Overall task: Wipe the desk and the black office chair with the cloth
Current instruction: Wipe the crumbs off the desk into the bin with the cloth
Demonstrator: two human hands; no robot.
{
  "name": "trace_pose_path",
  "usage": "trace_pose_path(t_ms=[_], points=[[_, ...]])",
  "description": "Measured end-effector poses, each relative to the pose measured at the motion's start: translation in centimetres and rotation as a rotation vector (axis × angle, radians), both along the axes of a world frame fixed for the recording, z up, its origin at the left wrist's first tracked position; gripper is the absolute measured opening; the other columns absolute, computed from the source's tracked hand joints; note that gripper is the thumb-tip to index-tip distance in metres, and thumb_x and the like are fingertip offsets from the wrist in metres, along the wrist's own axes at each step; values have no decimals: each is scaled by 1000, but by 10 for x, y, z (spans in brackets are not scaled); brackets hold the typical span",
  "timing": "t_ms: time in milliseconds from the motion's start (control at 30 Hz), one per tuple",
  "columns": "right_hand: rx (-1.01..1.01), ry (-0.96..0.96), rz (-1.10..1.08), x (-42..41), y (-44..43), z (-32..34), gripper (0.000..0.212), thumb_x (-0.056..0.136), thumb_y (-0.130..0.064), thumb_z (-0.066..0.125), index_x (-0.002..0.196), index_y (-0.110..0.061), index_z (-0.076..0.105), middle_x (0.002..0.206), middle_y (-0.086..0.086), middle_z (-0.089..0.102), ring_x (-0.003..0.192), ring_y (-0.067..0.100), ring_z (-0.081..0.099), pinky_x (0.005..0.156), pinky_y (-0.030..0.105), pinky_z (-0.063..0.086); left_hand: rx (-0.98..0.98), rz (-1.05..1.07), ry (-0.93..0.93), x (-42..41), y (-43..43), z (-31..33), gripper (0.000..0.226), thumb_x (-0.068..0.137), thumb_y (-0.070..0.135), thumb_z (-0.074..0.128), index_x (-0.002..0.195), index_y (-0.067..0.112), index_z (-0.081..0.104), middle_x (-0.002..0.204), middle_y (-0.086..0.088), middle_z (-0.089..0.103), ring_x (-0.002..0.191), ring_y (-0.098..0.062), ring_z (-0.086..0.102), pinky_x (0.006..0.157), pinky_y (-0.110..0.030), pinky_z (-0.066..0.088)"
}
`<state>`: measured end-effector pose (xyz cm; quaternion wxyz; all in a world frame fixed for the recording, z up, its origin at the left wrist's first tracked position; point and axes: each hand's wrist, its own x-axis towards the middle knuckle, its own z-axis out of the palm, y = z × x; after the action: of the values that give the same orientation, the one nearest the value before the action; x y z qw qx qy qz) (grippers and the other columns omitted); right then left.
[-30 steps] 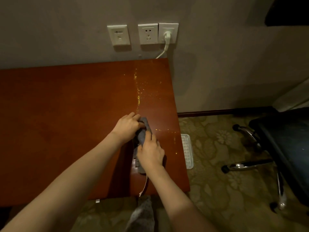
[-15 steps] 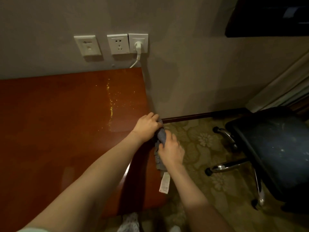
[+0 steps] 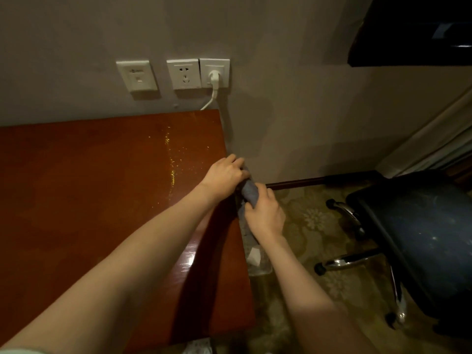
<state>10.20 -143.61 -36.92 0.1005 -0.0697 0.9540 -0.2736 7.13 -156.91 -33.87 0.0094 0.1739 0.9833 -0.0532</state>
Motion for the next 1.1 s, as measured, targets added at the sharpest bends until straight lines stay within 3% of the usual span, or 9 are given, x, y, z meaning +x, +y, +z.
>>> trace_pose_path(t_ms=[100,433,600,767,1100], points=[[-82,-61,20,9,-35,10,44,88,-22,55,131,-19,45,126,7,53,110,34,55,85,39,43,-77,90,-74,12,-34,4,37,92,10,47,128,17,52,119,-9,49,110,-28,44,86,-34,39],[-212,-217,134,60,-168,22,43,90,-24,54,128,-11,39,124,12,52,109,35,55,85,38,44,-206,230,-140,65,-155,20,36,94,20,50,130,26,51,121,-2,48,110,-23,44,88,-32,39],[-41,-187,302,80,-208,-3,51,93,-24,53,137,-11,30,134,12,45,114,36,54,87,40,45,-285,327,-241,90,-189,6,33,95,17,49,128,20,52,122,-4,48,110,-23,44,86,-30,40],[77,-101,256,76,-205,-24,50,95,-25,49,138,-11,28,135,10,44,115,31,54,84,37,47,-207,359,-251,86,-181,-18,37,92,20,53,129,23,50,120,-4,46,113,-23,43,89,-31,39],[155,-45,-24,36,-119,-25,51,93,-28,52,137,-15,31,131,9,48,112,30,57,80,36,48,-53,116,-154,24,-92,-33,37,96,17,40,132,20,50,125,-7,44,120,-27,39,92,-34,35]])
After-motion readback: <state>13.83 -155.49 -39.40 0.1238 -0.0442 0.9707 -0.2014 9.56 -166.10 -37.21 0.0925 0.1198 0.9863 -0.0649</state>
